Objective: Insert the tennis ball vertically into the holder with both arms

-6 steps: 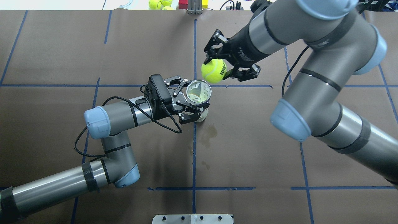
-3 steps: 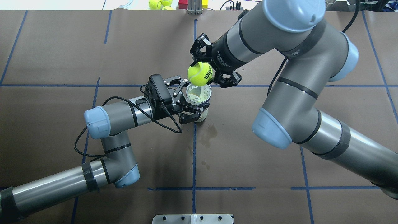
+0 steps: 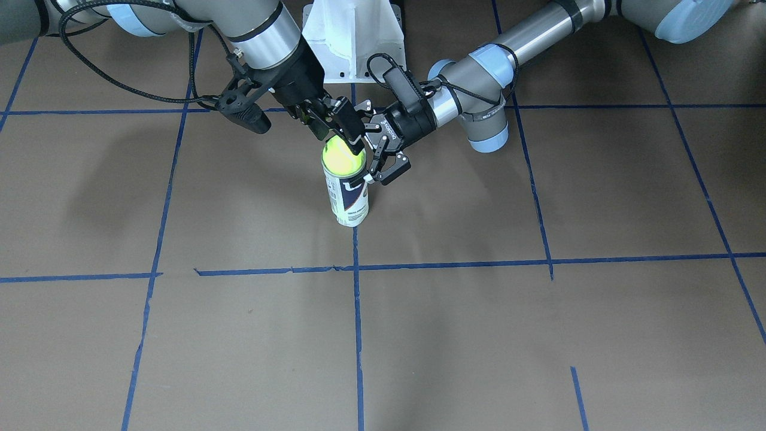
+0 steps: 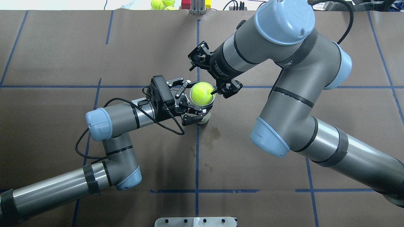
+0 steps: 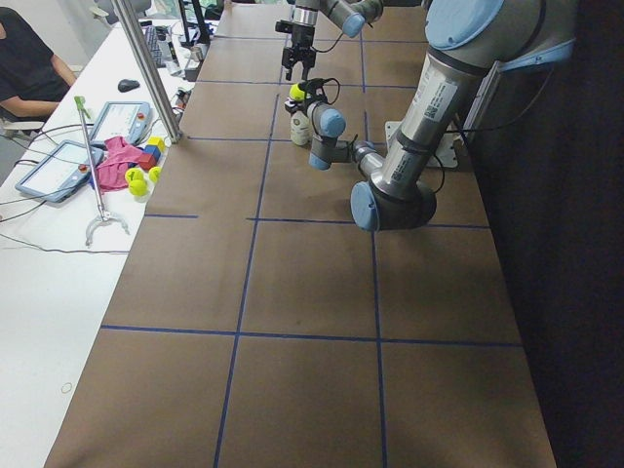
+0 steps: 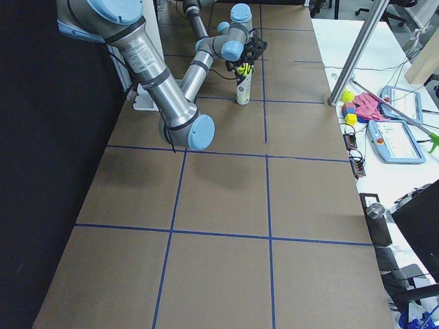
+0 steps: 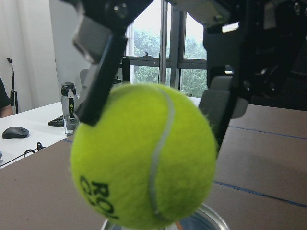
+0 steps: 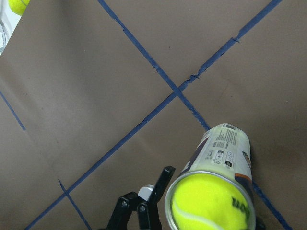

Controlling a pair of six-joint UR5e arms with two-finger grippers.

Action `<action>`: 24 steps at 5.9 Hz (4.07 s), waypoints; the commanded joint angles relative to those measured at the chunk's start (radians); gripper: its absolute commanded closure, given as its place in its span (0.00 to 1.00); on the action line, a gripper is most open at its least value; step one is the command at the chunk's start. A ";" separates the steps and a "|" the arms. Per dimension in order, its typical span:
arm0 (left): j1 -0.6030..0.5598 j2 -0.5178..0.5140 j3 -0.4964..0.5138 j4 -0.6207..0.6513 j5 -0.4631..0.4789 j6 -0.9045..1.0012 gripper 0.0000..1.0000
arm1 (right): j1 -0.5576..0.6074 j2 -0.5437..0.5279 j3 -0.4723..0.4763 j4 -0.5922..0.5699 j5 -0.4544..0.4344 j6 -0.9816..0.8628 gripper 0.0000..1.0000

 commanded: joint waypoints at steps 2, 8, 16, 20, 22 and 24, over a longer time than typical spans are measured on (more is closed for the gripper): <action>0.000 0.000 0.003 0.002 0.000 0.001 0.08 | 0.086 -0.069 0.008 0.000 0.046 -0.141 0.00; -0.050 0.173 -0.116 -0.147 -0.002 -0.073 0.01 | 0.614 -0.369 -0.251 -0.008 0.309 -1.114 0.00; -0.762 0.343 -0.141 0.840 -0.566 -0.077 0.00 | 0.941 -0.404 -0.696 0.001 0.321 -2.076 0.00; -0.868 0.636 -0.304 1.138 -0.695 0.003 0.00 | 0.949 -0.497 -0.677 0.017 0.318 -2.089 0.00; -0.896 0.649 -0.279 1.312 -0.876 0.004 0.00 | 0.964 -0.584 -0.670 0.107 0.329 -2.103 0.00; -1.041 0.658 -0.265 1.321 -1.067 0.006 0.00 | 0.980 -0.638 -0.622 0.107 0.304 -2.155 0.00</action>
